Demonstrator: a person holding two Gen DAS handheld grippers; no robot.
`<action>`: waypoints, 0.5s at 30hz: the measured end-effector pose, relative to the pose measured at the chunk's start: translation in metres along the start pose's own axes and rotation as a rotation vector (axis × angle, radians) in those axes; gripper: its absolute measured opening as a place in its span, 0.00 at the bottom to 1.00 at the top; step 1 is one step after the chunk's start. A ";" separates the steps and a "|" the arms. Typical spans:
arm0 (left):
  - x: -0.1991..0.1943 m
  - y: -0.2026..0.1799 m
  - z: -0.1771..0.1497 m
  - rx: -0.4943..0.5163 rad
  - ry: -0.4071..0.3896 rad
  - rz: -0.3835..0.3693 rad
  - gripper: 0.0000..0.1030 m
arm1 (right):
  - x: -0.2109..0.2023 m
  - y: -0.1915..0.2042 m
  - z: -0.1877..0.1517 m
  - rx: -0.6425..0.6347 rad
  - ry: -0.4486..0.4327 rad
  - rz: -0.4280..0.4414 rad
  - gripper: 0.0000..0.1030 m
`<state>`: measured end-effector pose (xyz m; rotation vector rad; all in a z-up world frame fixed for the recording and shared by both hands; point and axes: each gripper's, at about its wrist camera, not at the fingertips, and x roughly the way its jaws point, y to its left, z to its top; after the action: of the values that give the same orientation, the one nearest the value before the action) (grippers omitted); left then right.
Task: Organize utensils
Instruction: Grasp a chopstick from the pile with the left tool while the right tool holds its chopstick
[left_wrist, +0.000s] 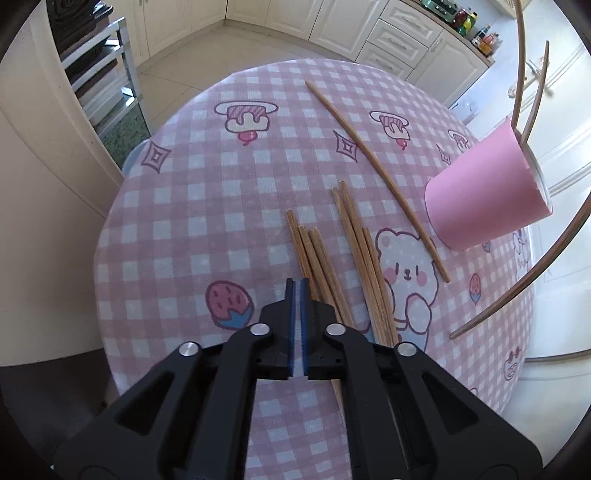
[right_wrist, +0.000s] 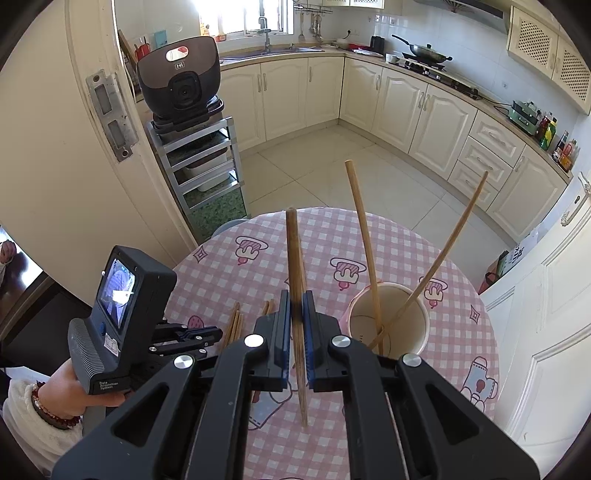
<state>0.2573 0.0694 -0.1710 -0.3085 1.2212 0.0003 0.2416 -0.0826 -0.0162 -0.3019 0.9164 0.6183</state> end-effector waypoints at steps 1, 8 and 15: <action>0.001 0.000 -0.002 -0.002 0.004 -0.007 0.34 | 0.000 0.000 0.000 0.001 -0.001 0.003 0.05; 0.006 -0.009 -0.006 0.042 -0.029 0.065 0.42 | 0.002 0.000 0.000 0.001 -0.005 0.013 0.05; 0.004 -0.003 -0.011 0.057 -0.032 0.049 0.35 | 0.003 -0.002 0.001 0.003 -0.006 0.016 0.05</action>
<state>0.2487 0.0627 -0.1774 -0.2280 1.1949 0.0131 0.2450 -0.0826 -0.0181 -0.2898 0.9146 0.6324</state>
